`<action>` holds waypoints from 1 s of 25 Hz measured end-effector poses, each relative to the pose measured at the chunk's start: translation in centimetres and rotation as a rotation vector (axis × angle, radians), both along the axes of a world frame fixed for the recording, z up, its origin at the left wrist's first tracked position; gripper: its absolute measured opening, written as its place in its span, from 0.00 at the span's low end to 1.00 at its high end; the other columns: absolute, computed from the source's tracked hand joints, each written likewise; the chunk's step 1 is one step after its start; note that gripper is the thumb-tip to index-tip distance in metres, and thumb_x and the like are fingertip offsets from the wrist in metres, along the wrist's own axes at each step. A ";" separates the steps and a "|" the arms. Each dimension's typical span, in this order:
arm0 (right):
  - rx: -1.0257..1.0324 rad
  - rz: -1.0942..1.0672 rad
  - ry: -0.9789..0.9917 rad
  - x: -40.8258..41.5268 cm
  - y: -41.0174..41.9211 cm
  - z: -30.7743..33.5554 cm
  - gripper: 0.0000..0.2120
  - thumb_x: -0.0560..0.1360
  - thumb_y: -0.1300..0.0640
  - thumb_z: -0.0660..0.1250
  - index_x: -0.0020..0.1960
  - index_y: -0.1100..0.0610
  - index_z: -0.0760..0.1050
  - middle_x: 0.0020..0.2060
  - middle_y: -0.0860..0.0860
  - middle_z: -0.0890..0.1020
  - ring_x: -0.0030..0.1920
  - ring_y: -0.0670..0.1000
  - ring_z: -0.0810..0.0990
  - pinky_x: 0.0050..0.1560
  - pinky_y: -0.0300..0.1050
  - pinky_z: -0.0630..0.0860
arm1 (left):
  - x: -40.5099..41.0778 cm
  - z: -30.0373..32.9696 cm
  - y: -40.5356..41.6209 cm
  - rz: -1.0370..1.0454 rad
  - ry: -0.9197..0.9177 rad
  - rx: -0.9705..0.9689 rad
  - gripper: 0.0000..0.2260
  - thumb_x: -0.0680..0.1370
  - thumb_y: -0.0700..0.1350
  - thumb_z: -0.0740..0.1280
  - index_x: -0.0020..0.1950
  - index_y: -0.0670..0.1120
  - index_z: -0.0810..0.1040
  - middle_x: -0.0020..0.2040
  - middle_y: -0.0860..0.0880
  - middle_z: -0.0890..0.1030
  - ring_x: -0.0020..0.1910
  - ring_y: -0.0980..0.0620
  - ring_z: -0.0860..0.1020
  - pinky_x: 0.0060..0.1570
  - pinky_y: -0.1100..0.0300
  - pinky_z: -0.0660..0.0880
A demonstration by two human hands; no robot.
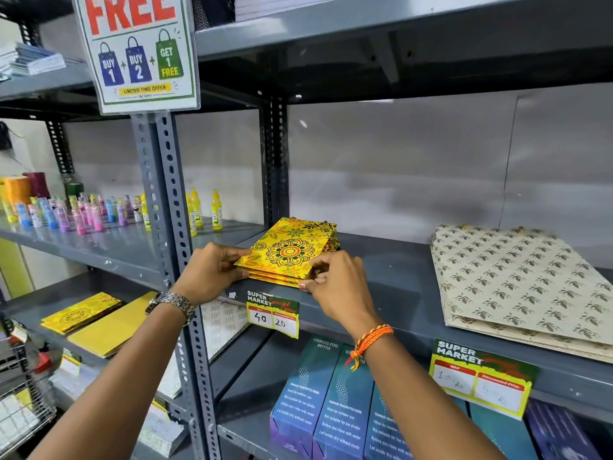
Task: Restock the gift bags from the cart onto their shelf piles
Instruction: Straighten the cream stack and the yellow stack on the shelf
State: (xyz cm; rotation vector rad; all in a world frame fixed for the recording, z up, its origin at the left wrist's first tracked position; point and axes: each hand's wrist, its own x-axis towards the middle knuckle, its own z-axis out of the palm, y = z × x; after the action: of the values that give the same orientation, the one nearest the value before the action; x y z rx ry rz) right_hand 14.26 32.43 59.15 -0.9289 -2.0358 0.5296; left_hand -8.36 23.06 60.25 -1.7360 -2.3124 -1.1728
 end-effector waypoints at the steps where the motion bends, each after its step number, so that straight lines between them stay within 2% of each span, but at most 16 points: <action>1: -0.020 -0.001 0.000 0.0 0.2 0.1 0.21 0.67 0.53 0.81 0.58 0.55 0.82 0.50 0.54 0.85 0.56 0.56 0.81 0.56 0.51 0.81 | 0.0 -0.1 0.0 0.006 0.021 -0.018 0.22 0.73 0.43 0.74 0.67 0.50 0.78 0.59 0.50 0.84 0.60 0.54 0.81 0.63 0.57 0.76; 3: -0.058 -0.003 -0.008 0.0 0.5 0.1 0.23 0.67 0.53 0.80 0.60 0.55 0.81 0.53 0.55 0.85 0.56 0.56 0.82 0.57 0.52 0.81 | 0.0 -0.2 0.1 0.014 0.029 -0.039 0.22 0.75 0.45 0.73 0.68 0.51 0.76 0.55 0.49 0.85 0.56 0.52 0.83 0.60 0.52 0.78; 5: -0.077 -0.005 -0.009 -0.1 0.7 0.0 0.22 0.68 0.54 0.79 0.61 0.55 0.80 0.53 0.55 0.84 0.57 0.56 0.82 0.57 0.53 0.81 | 0.0 -0.2 0.2 0.030 0.010 -0.020 0.21 0.75 0.45 0.73 0.67 0.49 0.75 0.50 0.49 0.86 0.51 0.51 0.84 0.55 0.51 0.79; 7: -0.091 -0.006 0.001 -0.1 0.6 -0.1 0.22 0.69 0.55 0.79 0.61 0.55 0.80 0.53 0.54 0.84 0.55 0.55 0.83 0.56 0.53 0.82 | 0.2 -0.3 0.2 0.042 0.005 0.012 0.21 0.74 0.45 0.73 0.66 0.49 0.76 0.45 0.50 0.87 0.46 0.51 0.85 0.50 0.52 0.80; 10: -0.135 -0.011 0.033 0.1 0.7 0.1 0.24 0.67 0.57 0.80 0.62 0.55 0.80 0.52 0.55 0.85 0.49 0.52 0.85 0.54 0.50 0.84 | 0.5 -0.4 0.2 0.077 0.011 0.051 0.20 0.74 0.45 0.74 0.65 0.49 0.77 0.43 0.50 0.86 0.42 0.51 0.84 0.43 0.60 0.78; 11: -0.154 -0.017 0.046 0.1 0.7 0.2 0.25 0.66 0.58 0.81 0.62 0.55 0.79 0.51 0.55 0.85 0.49 0.52 0.85 0.54 0.50 0.84 | 0.6 -0.4 0.2 0.088 0.008 0.057 0.20 0.74 0.45 0.74 0.65 0.49 0.77 0.44 0.49 0.86 0.42 0.51 0.83 0.42 0.62 0.77; 14: -0.167 -0.037 0.060 0.1 0.6 0.2 0.27 0.65 0.59 0.82 0.62 0.55 0.79 0.47 0.54 0.85 0.49 0.53 0.86 0.55 0.52 0.83 | 0.8 -0.7 0.4 0.117 -0.029 0.075 0.21 0.73 0.45 0.75 0.65 0.48 0.77 0.47 0.48 0.85 0.47 0.50 0.83 0.50 0.59 0.78; 18: -0.163 -0.032 0.074 0.2 0.5 0.2 0.26 0.65 0.59 0.81 0.61 0.55 0.79 0.43 0.52 0.86 0.48 0.53 0.85 0.53 0.51 0.84 | 0.9 -0.8 0.2 0.153 -0.057 0.105 0.21 0.72 0.46 0.75 0.64 0.49 0.78 0.49 0.46 0.85 0.46 0.51 0.81 0.49 0.63 0.75; 25: -0.182 0.007 0.043 0.5 -0.2 0.6 0.32 0.59 0.55 0.85 0.60 0.53 0.79 0.44 0.52 0.85 0.47 0.51 0.85 0.50 0.50 0.84 | 0.8 -1.1 -0.9 0.140 -0.051 0.071 0.24 0.71 0.44 0.76 0.66 0.50 0.77 0.54 0.45 0.85 0.56 0.48 0.82 0.56 0.59 0.76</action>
State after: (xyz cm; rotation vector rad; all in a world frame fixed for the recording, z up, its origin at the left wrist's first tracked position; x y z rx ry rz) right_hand 14.75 32.26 59.72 -1.0083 -1.9772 0.7426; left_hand -7.54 22.16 59.12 -1.5111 -2.3450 -1.2709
